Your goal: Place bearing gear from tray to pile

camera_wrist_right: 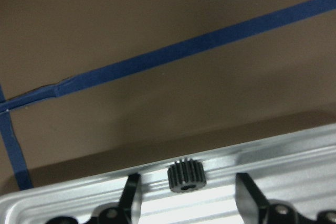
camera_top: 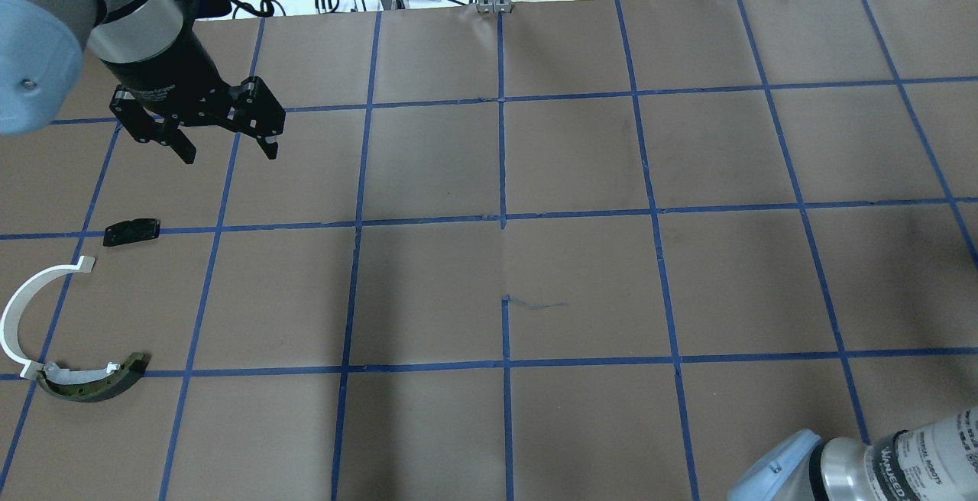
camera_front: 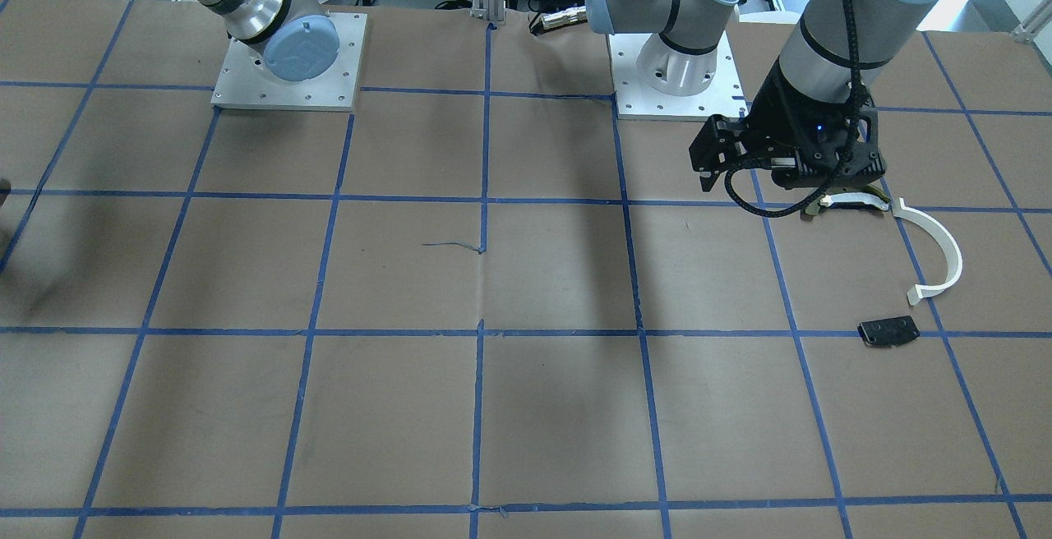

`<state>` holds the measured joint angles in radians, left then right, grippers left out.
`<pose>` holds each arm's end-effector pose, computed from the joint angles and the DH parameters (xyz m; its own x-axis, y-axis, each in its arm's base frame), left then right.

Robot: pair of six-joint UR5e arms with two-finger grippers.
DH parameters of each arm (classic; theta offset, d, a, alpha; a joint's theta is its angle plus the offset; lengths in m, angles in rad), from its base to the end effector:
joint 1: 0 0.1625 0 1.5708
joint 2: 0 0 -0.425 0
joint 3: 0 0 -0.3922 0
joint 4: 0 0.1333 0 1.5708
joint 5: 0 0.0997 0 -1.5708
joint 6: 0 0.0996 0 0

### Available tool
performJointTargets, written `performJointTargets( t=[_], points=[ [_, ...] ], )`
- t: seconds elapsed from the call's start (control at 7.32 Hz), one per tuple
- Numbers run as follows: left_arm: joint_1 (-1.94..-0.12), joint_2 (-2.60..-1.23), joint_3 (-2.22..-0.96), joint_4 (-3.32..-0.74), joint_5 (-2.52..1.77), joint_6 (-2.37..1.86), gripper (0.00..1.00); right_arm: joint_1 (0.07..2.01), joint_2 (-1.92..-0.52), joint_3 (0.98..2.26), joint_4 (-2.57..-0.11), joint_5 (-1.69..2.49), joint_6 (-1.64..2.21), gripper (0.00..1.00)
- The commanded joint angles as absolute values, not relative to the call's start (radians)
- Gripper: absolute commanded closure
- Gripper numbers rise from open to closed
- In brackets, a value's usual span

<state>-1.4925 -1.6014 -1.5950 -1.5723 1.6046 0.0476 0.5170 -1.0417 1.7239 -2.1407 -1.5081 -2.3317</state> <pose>-0.0905 -0.5072 0.4608 -0.9991 -0.0288 -0.0310 -0.0306 0.9979 0.0578 -0.4586 -0.4213 0.1722 -0.2896 -0.9564 -0.0382 -0.9485 0.2921 -0.1224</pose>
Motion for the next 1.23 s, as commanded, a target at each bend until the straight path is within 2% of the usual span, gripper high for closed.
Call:
performJointTargets(
  t=[0.0,0.14,0.27,0.82,1.09],
  points=[
    [-1.493,-1.603,-1.595,-1.572,1.605,0.048,0.00,0.517,-1.042,1.729,-2.140,-1.511,-2.332,0.62],
    [-1.493,-1.605,-1.594,-1.569,1.605,0.048,0.00,0.517,-1.045,1.729,-2.140,-1.511,-2.330,0.68],
    [-1.490,-1.606,-1.594,-1.566,1.603,0.048,0.00,0.517,-1.051,1.729,-2.138,-1.511,-2.330,0.70],
    [-1.489,-1.609,-1.595,-1.540,1.603,0.048,0.00,0.518,-1.123,1.727,-2.076,-1.508,-2.251,0.74],
    [-1.489,-1.609,-1.595,-1.539,1.603,0.048,0.00,0.550,-1.210,1.729,-1.993,-1.493,-2.116,0.74]
  ],
)
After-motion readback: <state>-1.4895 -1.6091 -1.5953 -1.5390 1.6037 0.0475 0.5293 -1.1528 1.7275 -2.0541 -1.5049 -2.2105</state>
